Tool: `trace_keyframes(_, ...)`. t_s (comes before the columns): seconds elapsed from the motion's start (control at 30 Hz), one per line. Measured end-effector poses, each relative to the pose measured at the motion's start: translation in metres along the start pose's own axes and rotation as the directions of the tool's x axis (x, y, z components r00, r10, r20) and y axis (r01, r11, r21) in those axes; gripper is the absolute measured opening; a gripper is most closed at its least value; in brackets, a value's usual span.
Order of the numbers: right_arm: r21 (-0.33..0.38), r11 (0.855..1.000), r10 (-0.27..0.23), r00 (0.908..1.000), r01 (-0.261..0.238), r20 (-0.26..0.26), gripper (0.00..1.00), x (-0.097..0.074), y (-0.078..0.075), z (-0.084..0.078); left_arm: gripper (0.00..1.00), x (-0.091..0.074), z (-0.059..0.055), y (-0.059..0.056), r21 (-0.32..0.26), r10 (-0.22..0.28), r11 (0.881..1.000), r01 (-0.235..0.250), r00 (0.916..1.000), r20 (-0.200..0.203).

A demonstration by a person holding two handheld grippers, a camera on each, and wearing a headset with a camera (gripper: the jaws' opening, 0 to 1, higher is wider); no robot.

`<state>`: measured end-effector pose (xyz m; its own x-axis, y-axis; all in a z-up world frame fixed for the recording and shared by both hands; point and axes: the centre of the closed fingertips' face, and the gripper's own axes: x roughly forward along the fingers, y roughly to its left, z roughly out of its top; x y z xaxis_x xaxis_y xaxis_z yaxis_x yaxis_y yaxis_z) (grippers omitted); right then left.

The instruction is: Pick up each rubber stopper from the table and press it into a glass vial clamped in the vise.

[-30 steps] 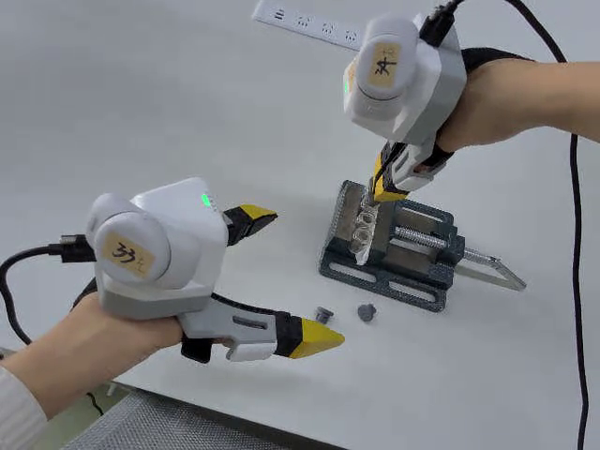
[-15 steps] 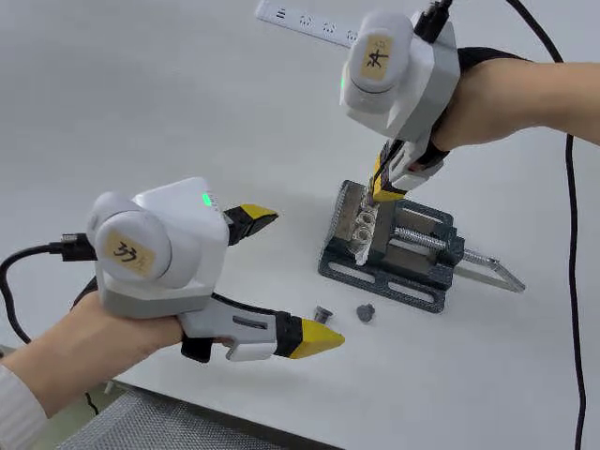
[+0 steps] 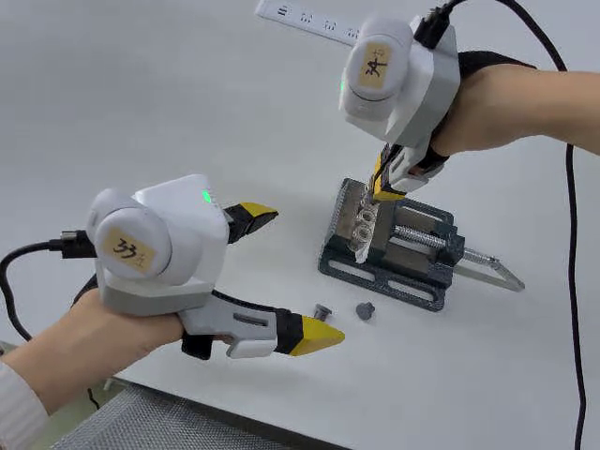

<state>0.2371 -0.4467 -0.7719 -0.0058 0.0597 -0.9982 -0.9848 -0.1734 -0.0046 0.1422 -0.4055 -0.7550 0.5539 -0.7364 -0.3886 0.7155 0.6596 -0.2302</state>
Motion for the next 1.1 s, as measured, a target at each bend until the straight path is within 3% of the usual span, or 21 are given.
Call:
trace_keyframes(0.07, -0.002, 1.0, -0.014, 0.9996, 0.014, -0.023, 0.0, 0.001, 0.001, 0.001, 0.89, 0.001, 0.0, 0.0, 0.005, 0.001, 1.0, -0.001, 1.0, -0.001)
trace_keyframes(0.13, -0.051, 0.998, -0.033, 0.9977, 0.03, -0.059, 0.0, 0.0, 0.001, 0.001, 0.89, 0.002, 0.0, -0.002, 0.003, -0.002, 1.0, 0.002, 1.0, -0.004)
trace_keyframes(0.2, -0.051, 0.998, -0.031, 0.9977, 0.028, -0.06, 0.0, 0.001, 0.001, 0.001, 0.89, 0.002, 0.002, -0.003, 0.006, -0.004, 1.0, 0.004, 1.0, -0.004)
trace_keyframes(0.23, -0.018, 1.0, -0.024, 0.9979, 0.023, -0.061, 0.0, 0.002, -0.001, 0.0, 0.89, 0.001, 0.003, -0.003, 0.011, -0.002, 1.0, 0.002, 1.0, 0.002)
trace_keyframes(0.27, -0.036, 0.999, -0.028, 0.9978, 0.026, -0.061, 0.0, 0.002, -0.001, -0.001, 0.89, 0.001, 0.004, -0.002, 0.008, -0.001, 1.0, 0.001, 1.0, 0.005)
trace_keyframes(0.33, -0.034, 0.999, -0.026, 0.9984, 0.025, -0.05, 0.0, 0.001, -0.002, -0.003, 0.89, 0.0, 0.005, -0.001, 0.017, 0.0, 1.0, 0.0, 1.0, 0.003)
trace_keyframes(0.43, 0.04, 0.999, 0.0, 0.9999, 0.0, 0.012, 0.0, 0.001, -0.002, -0.003, 0.89, -0.003, 0.009, 0.001, 0.019, 0.003, 1.0, -0.004, 1.0, 0.007)
trace_keyframes(0.6, 0.069, 0.997, 0.023, 0.998, -0.027, 0.058, 0.0, -0.003, -0.002, -0.002, 0.89, -0.005, 0.013, 0.002, 0.034, 0.01, 0.999, -0.01, 0.9999, 0.004)
trace_keyframes(1.1, 0.025, 0.999, 0.041, 0.9956, -0.043, 0.084, 0.0, -0.003, -0.001, 0.001, 0.89, -0.009, 0.012, 0.005, 0.032, 0.019, 0.999, -0.019, 0.9998, 0.006)
